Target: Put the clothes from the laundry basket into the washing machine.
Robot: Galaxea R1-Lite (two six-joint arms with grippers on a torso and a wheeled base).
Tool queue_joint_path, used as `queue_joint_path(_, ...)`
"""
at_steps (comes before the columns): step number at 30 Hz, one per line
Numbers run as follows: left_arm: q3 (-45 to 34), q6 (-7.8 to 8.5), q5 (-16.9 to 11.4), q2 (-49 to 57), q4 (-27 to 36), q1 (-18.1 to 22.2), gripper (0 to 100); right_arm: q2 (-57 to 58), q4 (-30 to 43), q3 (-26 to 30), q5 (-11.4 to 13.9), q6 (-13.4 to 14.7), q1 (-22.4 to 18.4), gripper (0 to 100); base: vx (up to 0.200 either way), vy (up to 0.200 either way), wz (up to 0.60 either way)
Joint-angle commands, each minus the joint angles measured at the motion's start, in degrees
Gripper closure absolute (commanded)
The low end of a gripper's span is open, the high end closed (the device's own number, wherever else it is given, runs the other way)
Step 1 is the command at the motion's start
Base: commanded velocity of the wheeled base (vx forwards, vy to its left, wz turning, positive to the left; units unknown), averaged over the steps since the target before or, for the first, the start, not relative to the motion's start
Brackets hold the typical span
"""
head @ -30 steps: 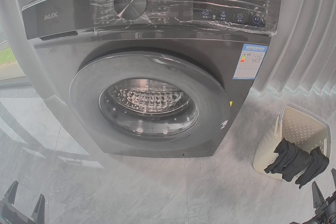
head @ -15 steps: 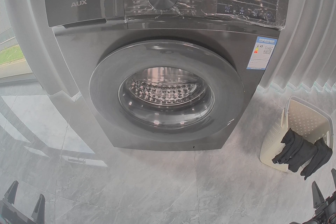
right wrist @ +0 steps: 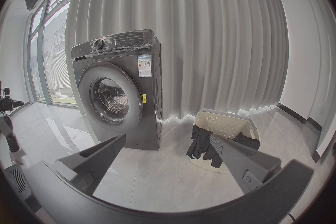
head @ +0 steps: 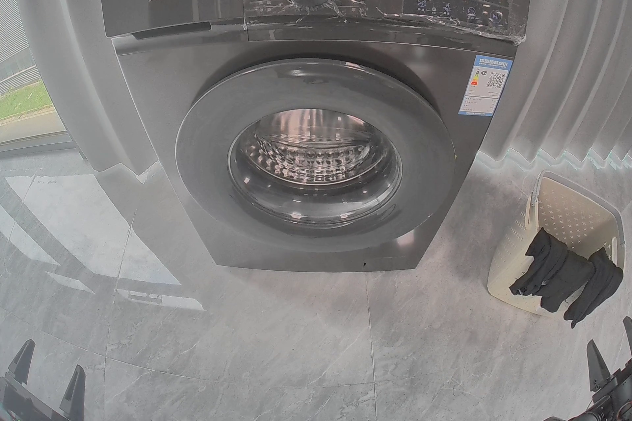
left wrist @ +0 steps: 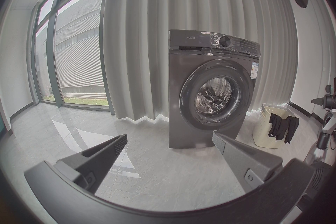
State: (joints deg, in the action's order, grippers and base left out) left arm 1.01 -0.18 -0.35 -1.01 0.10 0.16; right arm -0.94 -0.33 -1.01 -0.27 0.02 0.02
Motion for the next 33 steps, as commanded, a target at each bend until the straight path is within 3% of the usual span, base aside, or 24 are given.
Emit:
queue_joint_path(1, -1.0, -0.08, 0.0, 1.0, 0.0, 0.0, 0, 0.1, 0.0, 1.0, 0.0, 0.0, 0.1, 0, 0.0, 0.0, 0.0)
queue_joint_path(15, -1.0, -0.34, 0.0, 1.0, -0.1, 0.0, 0, 0.1, 0.0, 1.0, 0.0, 0.1, 0.1, 0, 0.0, 0.0, 0.0)
queue_joint_path(21, -1.0, 0.01, 0.0, 1.0, -0.1, 0.0, 0, 0.1, 0.0, 1.0, 0.0, 0.0, 0.1, 0, 0.0, 0.2, 0.0)
queue_joint_path(33, -1.0, -0.43, 0.0, 1.0, -0.1, 0.0, 0, 0.1, 0.0, 1.0, 0.0, 0.0, 0.2, 0, 0.0, 0.017, 0.0)
